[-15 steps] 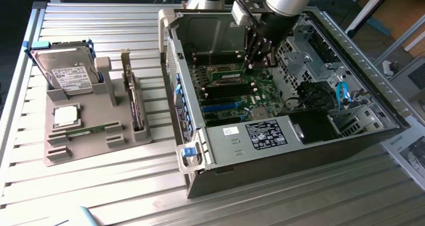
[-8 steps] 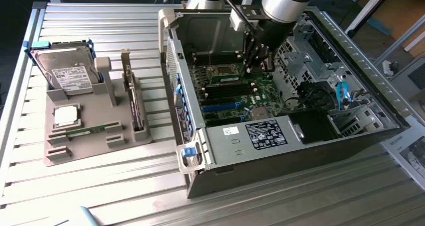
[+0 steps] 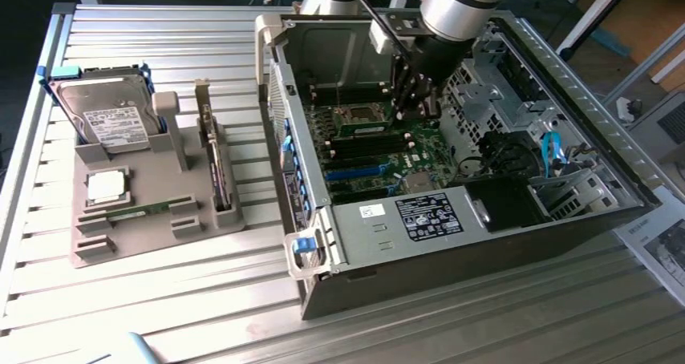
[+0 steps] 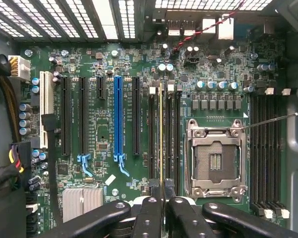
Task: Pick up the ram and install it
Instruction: 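Insert the ram into the slot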
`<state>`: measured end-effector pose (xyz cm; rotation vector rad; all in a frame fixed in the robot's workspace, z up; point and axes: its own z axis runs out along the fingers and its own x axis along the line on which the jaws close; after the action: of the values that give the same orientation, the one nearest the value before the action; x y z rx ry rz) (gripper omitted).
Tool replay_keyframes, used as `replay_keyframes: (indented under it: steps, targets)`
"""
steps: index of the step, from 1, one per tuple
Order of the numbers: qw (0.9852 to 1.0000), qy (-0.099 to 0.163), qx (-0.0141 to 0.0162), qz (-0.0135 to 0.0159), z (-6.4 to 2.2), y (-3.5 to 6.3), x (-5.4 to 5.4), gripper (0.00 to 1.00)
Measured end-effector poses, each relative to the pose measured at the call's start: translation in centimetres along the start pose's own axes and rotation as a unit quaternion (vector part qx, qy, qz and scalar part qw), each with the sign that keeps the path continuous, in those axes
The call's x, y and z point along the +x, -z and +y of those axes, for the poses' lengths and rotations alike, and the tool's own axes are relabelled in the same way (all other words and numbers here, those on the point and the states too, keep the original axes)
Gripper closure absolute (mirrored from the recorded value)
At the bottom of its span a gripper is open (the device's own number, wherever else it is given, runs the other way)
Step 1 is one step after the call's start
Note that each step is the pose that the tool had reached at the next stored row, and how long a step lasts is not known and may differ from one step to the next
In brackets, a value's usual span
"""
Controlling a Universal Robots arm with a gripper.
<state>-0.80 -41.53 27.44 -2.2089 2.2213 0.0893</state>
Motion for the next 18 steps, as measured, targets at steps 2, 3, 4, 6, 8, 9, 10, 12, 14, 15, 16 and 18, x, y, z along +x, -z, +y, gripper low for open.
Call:
replay_keyframes:
  steps: [2,3,4,6,8,9,10,12,14,15,16,18]
  targets:
    - [1.0,0.0,0.0,-0.0001,-0.01,-0.3,0.0,0.88]
    - [1.0,0.0,0.0,0.0,-0.02,-0.44,0.0,0.88]
    - [1.0,0.0,0.0,0.0,-0.02,-0.59,0.0,0.88]
    - [1.0,0.0,0.0,0.0,-0.03,-0.83,0.0,0.88]
    - [1.0,0.0,0.0,0.0,-0.05,-1.15,0.0,0.88]
    - [1.0,0.0,0.0,0.0,-0.05,-1.27,0.1,0.88]
    - [1.0,0.0,0.0,0.0,-0.07,-1.44,0.1,0.88]
    - [1.0,0.0,0.0,0.0001,-0.08,-1.67,0.1,0.88]
    - [1.0,0.0,0.0,0.0,-0.1,-1.9,0.1,0.88]
    - [1.0,0.0,0.0,0.0,-0.12,-2.04,0.1,0.88]
    - [1.0,0.0,0.0,0.0,-0.13,-2.15,0.1,0.88]
    - [1.0,0.0,0.0,0.0,-0.15,-2.44,0.1,0.88]
